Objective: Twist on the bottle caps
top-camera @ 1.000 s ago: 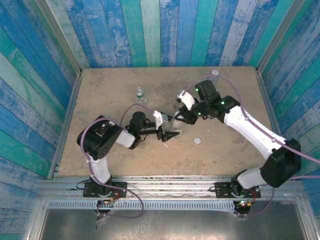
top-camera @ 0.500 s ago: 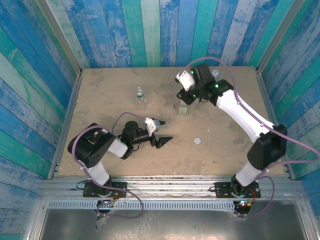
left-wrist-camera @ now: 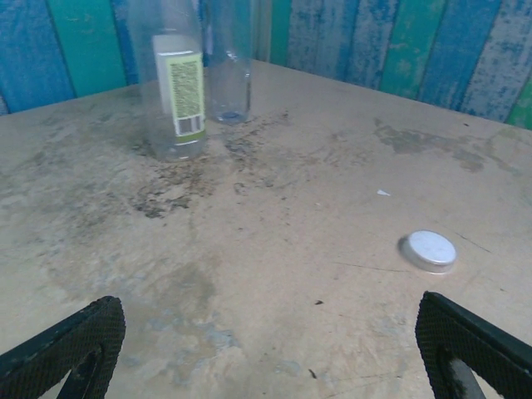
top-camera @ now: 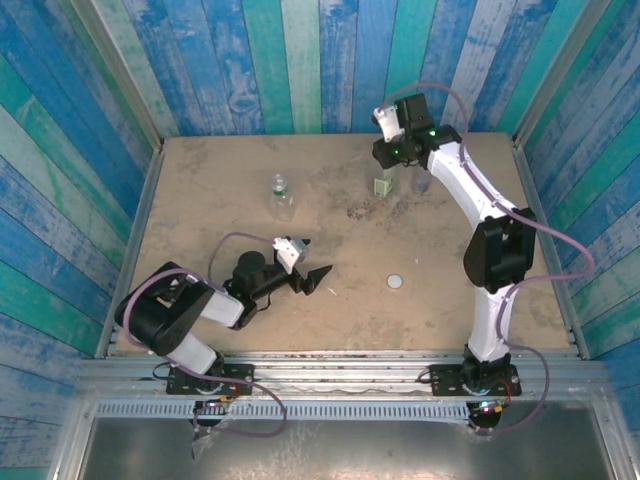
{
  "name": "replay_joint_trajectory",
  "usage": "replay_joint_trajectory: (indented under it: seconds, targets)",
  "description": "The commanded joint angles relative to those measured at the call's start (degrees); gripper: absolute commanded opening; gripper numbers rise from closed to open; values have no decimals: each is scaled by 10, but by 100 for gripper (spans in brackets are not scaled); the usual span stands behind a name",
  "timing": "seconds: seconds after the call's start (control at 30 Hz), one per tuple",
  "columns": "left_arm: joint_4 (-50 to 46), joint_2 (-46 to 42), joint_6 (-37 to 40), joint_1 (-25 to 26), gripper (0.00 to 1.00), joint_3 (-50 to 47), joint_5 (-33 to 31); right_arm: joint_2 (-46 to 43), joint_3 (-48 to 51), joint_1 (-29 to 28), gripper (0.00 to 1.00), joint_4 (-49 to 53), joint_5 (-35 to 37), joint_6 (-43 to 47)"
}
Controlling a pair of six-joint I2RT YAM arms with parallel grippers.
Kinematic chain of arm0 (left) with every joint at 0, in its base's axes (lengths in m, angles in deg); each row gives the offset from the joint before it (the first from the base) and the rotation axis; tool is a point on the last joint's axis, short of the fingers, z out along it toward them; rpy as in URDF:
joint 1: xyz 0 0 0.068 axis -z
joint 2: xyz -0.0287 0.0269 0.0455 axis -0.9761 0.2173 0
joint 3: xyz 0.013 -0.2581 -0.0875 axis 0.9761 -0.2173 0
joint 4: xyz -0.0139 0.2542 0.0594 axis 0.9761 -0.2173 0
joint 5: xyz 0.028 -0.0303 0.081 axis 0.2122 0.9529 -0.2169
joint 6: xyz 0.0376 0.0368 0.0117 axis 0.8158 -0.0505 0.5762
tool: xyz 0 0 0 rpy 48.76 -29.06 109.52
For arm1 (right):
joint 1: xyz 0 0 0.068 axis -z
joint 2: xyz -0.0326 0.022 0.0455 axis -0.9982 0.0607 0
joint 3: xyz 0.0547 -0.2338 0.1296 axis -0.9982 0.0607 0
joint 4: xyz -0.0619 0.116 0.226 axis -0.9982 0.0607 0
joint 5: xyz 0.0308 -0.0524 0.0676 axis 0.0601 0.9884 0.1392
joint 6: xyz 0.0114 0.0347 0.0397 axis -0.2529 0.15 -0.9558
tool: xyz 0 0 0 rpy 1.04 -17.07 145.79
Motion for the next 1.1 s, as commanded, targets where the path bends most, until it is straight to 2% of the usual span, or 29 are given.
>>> replay_joint_trajectory:
  seconds: [0.0, 0.1, 0.17, 0.3, 0.6, 0.77, 0.87, 1.07]
  targets:
    - [-12, -28, -6, -6, 94, 2, -31, 11, -18, 4, 36, 16, -9, -9]
    - [-27, -35, 2, -12, 94, 9, -35, 14, -20, 6, 42, 16, -10, -10]
    - [-41, -42, 11, -17, 94, 15, -42, 15, -23, 7, 52, 16, -3, -10]
    - [-68, -54, 21, -27, 94, 29, -67, 11, -34, 8, 65, 16, 11, -7]
    - [-87, -48, 13, -43, 94, 36, -163, -22, -21, 6, 80, 14, 38, -14]
    - [-103, -47, 7, -60, 94, 34, -224, -78, 36, -7, 85, 7, 78, -3]
    - [-89, -39, -20, -78, 94, 30, -235, -124, 91, -19, 86, -19, 106, -3]
    - [-134, -23, -50, -100, 94, 78, -270, -214, 195, -60, 87, -64, 92, 17]
